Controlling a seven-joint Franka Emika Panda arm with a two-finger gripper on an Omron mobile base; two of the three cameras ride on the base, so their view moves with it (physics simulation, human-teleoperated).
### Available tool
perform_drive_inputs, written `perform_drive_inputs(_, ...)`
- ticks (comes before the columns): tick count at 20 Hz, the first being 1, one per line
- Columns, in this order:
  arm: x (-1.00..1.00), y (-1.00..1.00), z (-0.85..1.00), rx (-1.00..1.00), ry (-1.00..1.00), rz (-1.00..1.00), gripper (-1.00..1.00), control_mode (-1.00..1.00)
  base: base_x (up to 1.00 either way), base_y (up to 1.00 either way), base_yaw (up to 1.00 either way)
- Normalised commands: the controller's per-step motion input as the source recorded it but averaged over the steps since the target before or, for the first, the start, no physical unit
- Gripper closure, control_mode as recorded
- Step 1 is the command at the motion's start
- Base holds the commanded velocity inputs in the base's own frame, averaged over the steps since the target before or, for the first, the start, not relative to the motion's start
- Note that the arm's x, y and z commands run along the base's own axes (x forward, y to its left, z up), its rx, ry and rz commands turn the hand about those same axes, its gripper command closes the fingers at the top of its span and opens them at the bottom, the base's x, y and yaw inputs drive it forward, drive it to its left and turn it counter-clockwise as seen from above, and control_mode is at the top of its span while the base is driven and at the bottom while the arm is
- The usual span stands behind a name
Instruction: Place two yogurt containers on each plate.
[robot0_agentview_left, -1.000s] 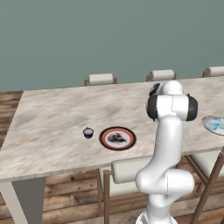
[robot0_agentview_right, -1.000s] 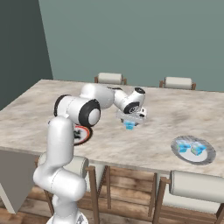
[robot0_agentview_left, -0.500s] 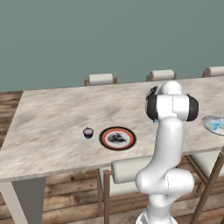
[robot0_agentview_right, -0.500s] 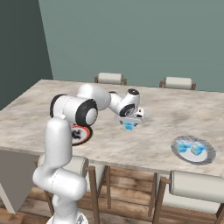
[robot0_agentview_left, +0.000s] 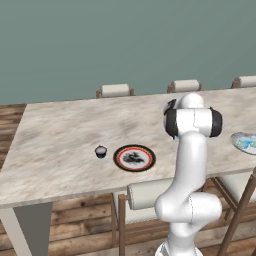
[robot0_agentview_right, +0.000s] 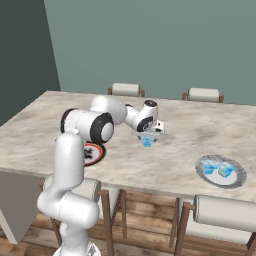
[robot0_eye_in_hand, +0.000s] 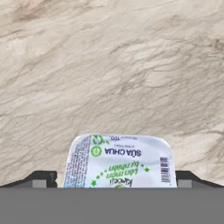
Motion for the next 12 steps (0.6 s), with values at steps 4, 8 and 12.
perform_drive_inputs(4, 0.06, 0.00, -0.29, 0.00, 0.11, -0.01, -1.00, -1.00, 0.00, 0.00, 0.00)
perform_drive_inputs(8, 0.00, 0.00, -0.37, 0.00, 0.12, 0.00, -1.00, -1.00, 0.00, 0.00, 0.00)
perform_drive_inputs(12, -0.01, 0.00, -0.14, 0.00, 0.06, 0.00, -1.00, -1.00, 0.00, 0.00, 0.00)
